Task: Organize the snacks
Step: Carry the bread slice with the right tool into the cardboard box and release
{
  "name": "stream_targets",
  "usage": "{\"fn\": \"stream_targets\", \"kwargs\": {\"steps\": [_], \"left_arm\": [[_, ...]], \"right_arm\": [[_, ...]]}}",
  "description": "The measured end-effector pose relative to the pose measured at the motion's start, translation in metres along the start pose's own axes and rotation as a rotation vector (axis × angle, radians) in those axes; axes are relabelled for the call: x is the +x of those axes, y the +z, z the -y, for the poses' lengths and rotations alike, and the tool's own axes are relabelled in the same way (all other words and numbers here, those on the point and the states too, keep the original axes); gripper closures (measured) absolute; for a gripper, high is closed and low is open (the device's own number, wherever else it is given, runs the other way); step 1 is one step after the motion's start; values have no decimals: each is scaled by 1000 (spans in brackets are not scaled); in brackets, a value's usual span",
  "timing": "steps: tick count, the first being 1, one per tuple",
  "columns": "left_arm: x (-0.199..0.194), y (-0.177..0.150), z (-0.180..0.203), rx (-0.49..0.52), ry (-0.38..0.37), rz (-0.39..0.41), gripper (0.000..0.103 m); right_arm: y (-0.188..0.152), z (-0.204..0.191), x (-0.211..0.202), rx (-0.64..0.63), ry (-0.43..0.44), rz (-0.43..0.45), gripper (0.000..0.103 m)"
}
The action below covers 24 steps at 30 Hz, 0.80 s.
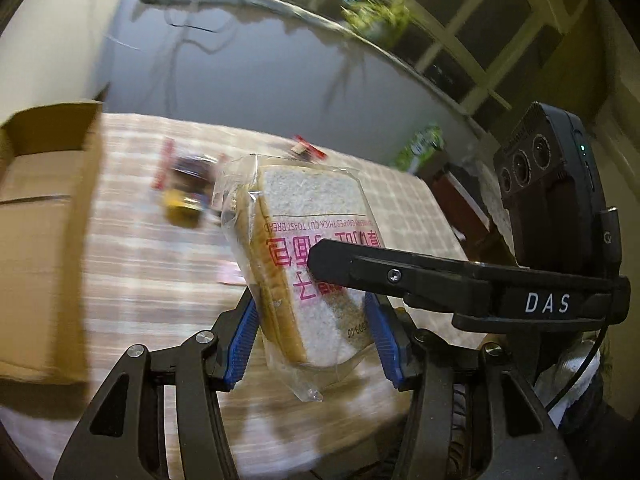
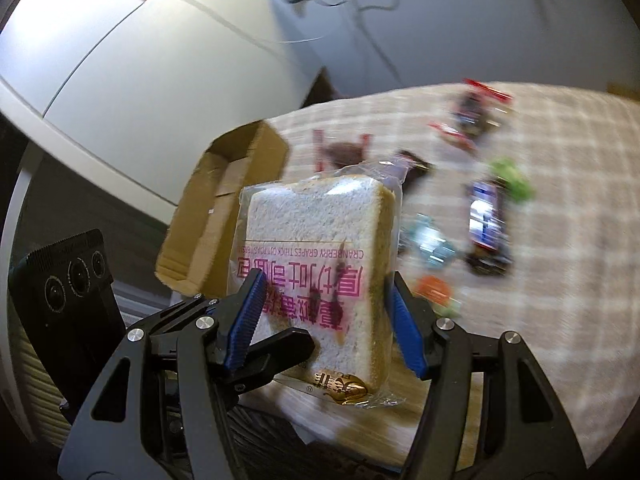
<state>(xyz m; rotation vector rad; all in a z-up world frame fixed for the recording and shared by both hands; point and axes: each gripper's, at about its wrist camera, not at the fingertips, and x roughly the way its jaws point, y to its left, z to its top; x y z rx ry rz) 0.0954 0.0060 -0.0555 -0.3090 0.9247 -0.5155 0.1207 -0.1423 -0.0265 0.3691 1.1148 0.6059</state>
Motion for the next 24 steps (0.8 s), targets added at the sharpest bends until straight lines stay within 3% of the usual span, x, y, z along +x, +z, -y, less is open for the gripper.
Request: {"fn": "stream_targets", "kwargs": {"steps": [8, 15, 22, 24], "left_arm": [[-49, 13, -68, -74, 92, 85, 51], [-68, 21, -115, -115, 165, 107, 51], [-70, 28, -152, -145, 237, 95, 49], [-71, 30, -158, -143, 281, 98, 42]], "right_arm": [[27, -73, 55, -105, 61, -40, 40], [43, -116, 104, -175, 99, -77, 40], [53, -136, 132, -250, 50, -83, 40], [55, -138, 130, -263, 32, -64, 33]]}}
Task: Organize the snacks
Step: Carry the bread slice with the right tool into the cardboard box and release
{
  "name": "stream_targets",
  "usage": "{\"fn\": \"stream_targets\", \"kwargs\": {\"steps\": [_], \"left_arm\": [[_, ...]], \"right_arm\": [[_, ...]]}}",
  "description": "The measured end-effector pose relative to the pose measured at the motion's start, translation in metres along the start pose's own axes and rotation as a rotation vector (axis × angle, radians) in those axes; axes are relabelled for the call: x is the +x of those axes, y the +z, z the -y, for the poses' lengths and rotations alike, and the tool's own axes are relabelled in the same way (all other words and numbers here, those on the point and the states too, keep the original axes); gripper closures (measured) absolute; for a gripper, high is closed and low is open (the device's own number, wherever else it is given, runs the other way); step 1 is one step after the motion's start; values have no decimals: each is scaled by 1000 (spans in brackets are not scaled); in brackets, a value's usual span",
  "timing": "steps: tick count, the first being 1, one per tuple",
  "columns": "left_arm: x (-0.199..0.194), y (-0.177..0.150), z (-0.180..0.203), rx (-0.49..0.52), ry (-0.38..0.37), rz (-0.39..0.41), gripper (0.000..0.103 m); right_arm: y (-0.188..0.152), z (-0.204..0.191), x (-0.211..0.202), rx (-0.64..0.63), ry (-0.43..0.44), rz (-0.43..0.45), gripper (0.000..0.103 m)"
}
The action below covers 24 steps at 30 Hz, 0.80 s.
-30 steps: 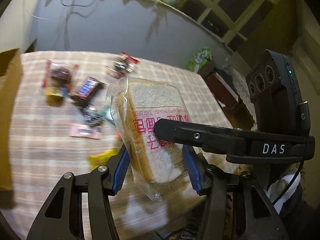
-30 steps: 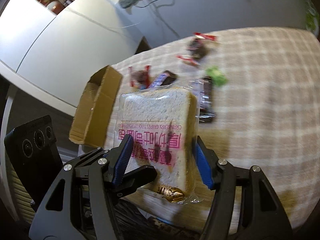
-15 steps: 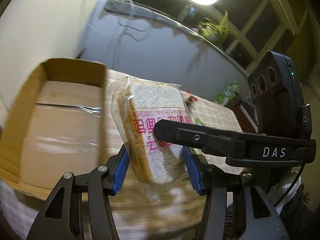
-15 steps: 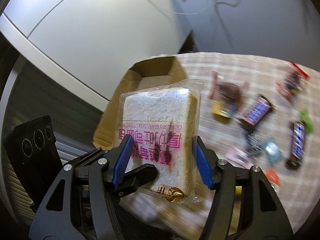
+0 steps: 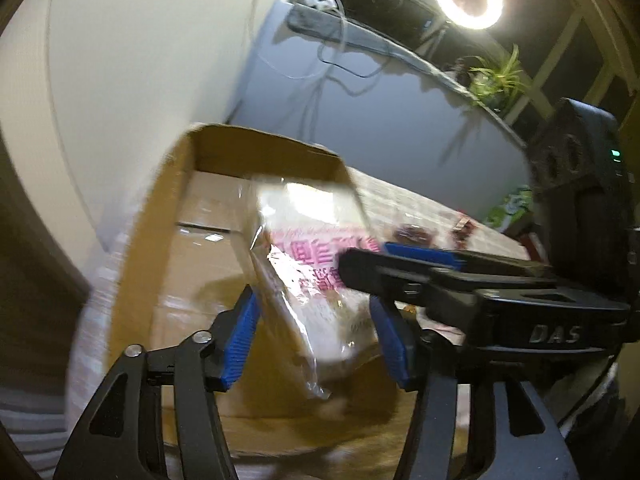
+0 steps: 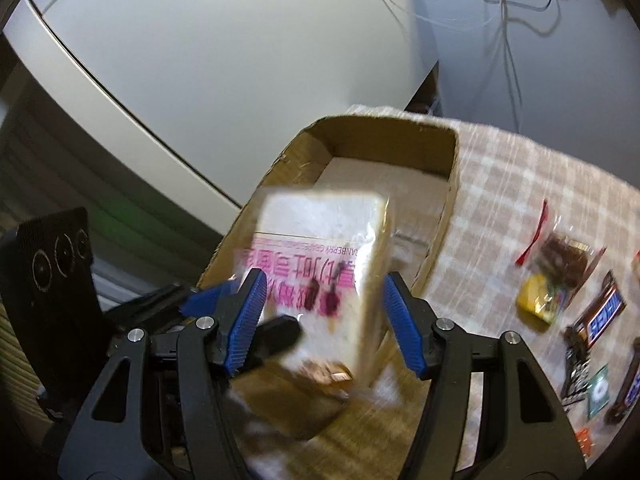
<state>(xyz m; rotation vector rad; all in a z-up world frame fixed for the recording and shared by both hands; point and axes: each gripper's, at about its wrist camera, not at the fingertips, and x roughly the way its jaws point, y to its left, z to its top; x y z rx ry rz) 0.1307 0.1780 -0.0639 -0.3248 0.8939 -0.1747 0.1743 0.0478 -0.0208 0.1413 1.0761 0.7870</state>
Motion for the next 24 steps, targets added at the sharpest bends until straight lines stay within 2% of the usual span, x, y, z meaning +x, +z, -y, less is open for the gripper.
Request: {"fn": "stream_targets", "kwargs": {"steps": [2, 7, 14, 16, 18, 22, 24], "left_arm": [[-1, 0, -4, 16, 44, 16, 40], [-16, -15, -2, 111, 154, 103, 31], [-18, -22, 6, 111, 192, 48, 31], [-19, -25, 13, 129, 202, 38, 30], [-20, -27, 26, 159, 215, 25, 31], [-18, -33, 54, 216, 212, 3, 30], [-15, -36, 68, 232, 195, -14, 22]], "right_arm": [[1, 1, -3, -11, -25, 21, 25], [-2, 4, -15, -36, -104, 53, 24], [-19, 15, -47, -66, -197, 125, 23], [-27, 19, -59, -98, -219, 114, 19], [-36, 27, -71, -112, -268, 115, 10], [-55, 62, -99, -68, -339, 103, 7], [-63, 86, -113, -20, -350, 96, 7]]}}
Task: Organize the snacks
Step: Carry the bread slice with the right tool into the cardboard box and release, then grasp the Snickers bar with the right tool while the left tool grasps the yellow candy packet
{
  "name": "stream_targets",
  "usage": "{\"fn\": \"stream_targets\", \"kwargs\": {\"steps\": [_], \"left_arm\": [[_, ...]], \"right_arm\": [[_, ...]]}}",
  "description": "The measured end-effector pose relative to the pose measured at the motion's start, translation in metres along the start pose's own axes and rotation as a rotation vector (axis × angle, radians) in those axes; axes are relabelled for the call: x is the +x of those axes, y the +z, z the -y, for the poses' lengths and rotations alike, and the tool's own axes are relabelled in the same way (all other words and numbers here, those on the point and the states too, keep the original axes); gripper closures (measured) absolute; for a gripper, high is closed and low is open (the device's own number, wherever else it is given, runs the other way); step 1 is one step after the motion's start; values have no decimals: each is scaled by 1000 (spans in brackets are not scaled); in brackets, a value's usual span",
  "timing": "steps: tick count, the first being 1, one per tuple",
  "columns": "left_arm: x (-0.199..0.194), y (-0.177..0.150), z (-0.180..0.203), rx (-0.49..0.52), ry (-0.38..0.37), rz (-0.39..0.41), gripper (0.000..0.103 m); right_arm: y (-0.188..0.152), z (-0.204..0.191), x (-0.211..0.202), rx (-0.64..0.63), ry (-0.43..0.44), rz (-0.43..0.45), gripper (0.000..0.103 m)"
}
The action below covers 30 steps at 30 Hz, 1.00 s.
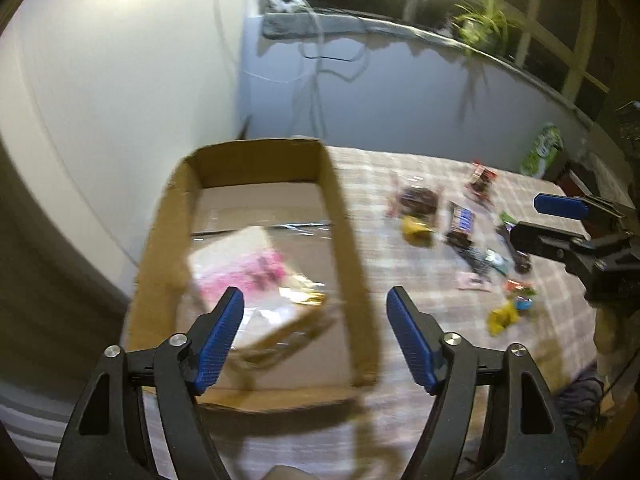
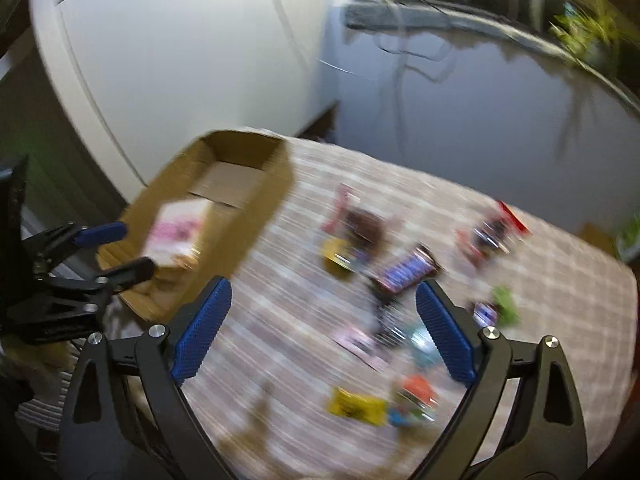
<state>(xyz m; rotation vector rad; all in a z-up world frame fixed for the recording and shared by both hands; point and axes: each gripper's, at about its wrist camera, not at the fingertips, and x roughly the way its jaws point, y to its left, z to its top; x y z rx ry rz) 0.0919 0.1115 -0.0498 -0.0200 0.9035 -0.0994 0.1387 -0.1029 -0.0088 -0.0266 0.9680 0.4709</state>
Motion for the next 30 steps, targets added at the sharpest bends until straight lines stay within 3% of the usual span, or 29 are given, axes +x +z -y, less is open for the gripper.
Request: {"fn": "stream_targets", "kwargs": {"steps": [4, 12, 16, 19, 20, 24, 26, 30], "left_arm": [[7, 2, 36, 48, -29, -50, 20], [37, 4, 85, 79, -94, -133, 20], [51, 20, 93, 76, -76, -125, 22], [61, 40, 94, 72, -68, -104, 28], [66, 46, 93, 58, -73, -101, 34], [89, 66, 81, -37, -124, -136, 44], [103, 73, 71, -114, -144, -166, 46], [103, 73, 68, -134, -155, -161, 49]], "right_arm": [[-16, 51, -14, 63, -50, -11, 7], [-33, 98, -16, 23, -165, -42, 8], [-33, 107, -4, 19, -153, -78, 10], [-29, 109, 7, 29, -108, -107, 18], [-28, 108, 10, 36, -97, -114, 22], [-26, 112, 30, 89, -46, -171, 31], [-27, 115, 38, 115, -33, -187, 33], [-34, 127, 40, 194, -29, -203, 44]]}}
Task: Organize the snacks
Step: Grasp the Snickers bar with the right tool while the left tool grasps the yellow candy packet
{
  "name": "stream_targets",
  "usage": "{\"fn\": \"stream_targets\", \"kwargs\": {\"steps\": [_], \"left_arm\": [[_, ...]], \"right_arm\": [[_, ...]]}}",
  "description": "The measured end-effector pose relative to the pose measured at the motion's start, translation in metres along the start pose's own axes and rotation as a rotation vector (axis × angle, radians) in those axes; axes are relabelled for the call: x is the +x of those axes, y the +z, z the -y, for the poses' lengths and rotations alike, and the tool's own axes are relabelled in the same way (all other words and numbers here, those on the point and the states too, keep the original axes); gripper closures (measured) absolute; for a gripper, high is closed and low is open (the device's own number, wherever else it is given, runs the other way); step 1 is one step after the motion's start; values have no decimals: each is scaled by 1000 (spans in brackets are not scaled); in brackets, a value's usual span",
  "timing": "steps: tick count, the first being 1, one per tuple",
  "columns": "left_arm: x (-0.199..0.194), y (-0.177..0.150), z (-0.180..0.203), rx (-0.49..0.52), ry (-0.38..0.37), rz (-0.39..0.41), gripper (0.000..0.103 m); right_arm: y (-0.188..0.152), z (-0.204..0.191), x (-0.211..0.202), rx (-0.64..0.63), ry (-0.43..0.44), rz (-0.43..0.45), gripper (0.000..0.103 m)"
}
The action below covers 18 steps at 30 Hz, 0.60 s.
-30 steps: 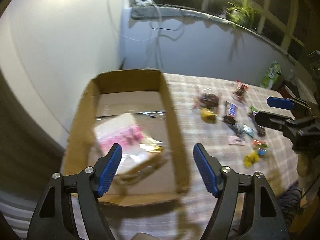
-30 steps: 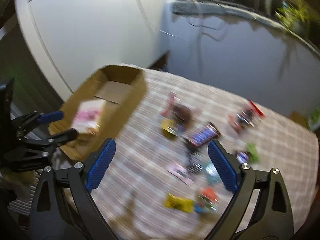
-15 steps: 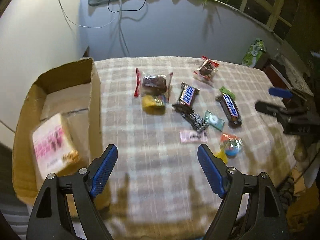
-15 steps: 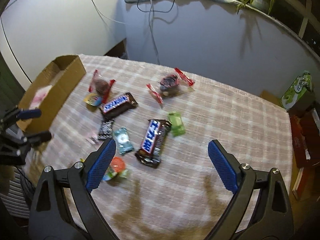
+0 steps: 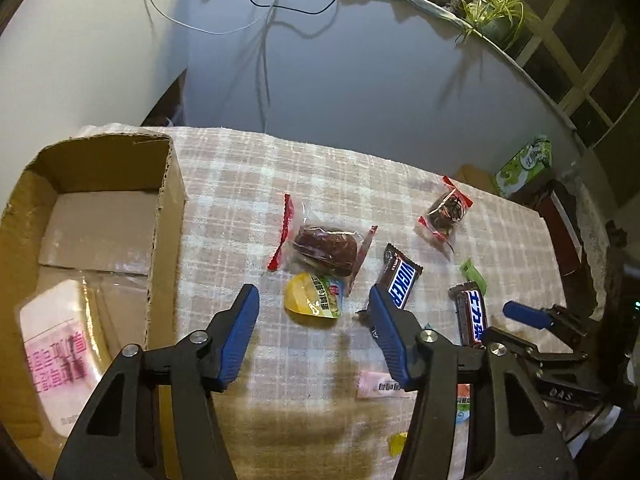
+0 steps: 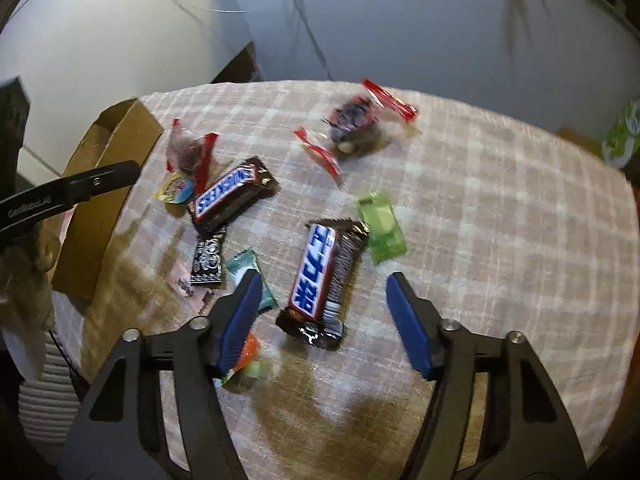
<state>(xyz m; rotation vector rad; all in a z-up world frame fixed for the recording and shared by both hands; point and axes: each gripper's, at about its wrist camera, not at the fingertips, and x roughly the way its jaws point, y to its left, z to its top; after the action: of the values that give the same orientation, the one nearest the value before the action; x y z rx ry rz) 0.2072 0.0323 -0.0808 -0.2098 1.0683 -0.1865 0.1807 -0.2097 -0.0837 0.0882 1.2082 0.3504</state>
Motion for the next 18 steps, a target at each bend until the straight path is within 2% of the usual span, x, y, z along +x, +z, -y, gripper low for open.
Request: {"fn": "stream_targets", "kwargs": {"steps": [2, 7, 11, 14, 18], "left_arm": [[-10, -4, 4, 15, -2, 10, 50], [-54, -25, 19, 56, -6, 61, 50], [-82, -55, 32, 97, -23, 79, 52], [-84, -72, 40, 130, -36, 66, 55], [-65, -93, 61, 246, -34, 5, 56]], "right_arm": [[-6, 2, -7, 25, 1, 5, 45], [-31, -6, -48, 15, -48, 86, 45], [-54, -3, -79, 39, -48, 133, 45], [-65, 0, -84, 56, -58, 130, 45], [-70, 9, -78, 71, -39, 114, 45]]}}
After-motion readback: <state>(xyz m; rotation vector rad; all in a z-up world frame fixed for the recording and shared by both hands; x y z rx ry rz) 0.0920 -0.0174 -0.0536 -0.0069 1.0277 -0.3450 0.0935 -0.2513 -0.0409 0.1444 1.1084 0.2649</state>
